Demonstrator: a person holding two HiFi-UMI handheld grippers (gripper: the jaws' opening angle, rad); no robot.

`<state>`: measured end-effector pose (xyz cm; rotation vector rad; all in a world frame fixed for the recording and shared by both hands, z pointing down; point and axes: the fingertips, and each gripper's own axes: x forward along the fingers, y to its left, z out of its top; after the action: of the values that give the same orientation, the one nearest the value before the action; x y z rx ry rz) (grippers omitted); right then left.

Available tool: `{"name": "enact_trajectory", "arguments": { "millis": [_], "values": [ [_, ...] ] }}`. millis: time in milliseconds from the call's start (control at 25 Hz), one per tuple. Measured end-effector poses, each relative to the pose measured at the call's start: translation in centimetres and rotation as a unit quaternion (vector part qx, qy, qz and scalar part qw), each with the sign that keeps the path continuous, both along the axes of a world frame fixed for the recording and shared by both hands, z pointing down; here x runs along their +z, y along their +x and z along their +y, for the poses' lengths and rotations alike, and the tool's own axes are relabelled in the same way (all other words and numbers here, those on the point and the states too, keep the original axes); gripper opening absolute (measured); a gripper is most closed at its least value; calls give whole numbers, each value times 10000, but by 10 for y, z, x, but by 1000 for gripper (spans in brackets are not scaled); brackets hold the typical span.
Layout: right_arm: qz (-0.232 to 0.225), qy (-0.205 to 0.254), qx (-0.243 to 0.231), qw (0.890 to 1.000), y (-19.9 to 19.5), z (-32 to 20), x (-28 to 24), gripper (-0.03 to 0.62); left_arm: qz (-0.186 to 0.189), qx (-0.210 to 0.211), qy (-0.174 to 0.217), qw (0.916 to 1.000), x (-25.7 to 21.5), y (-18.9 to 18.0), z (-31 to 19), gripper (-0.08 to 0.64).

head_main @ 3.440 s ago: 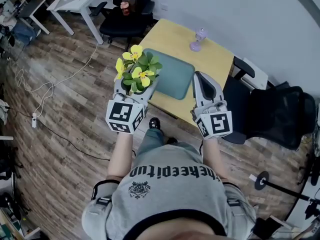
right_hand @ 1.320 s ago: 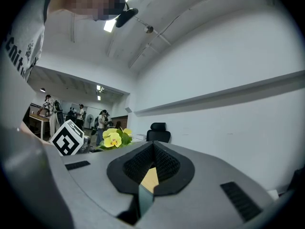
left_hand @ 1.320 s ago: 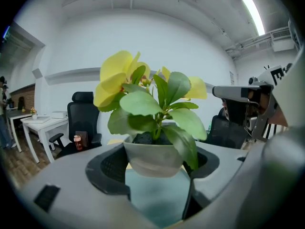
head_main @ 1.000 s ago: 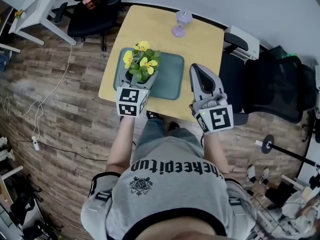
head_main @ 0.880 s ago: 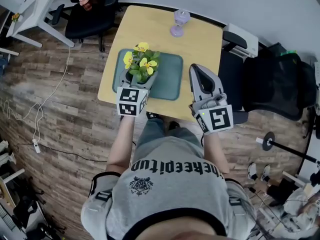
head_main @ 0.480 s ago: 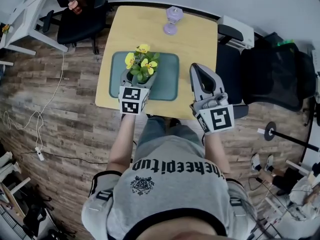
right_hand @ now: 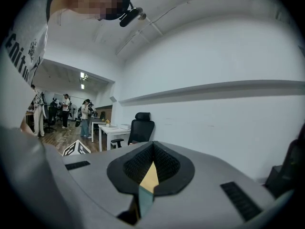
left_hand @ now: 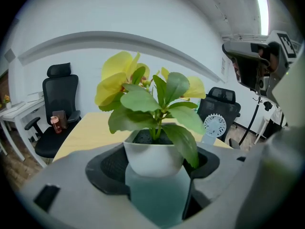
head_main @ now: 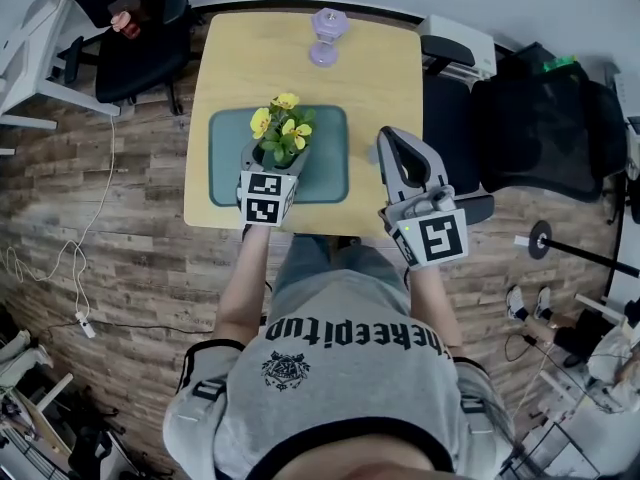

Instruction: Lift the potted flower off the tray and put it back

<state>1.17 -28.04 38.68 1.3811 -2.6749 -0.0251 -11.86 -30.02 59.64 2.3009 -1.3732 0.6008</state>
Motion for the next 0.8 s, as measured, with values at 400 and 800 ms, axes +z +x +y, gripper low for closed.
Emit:
{"name": "enact_trajectory", "arguments": {
  "millis": [400,800],
  "values": [
    [151,-103,248,9995,8,-5,8,1,-128,234,-231,9994,30,7,-11,344],
    [201,-195,493,9984,18,-8,17,1,-222,378,-372,9983,49,12,-14,344]
  ]
}}
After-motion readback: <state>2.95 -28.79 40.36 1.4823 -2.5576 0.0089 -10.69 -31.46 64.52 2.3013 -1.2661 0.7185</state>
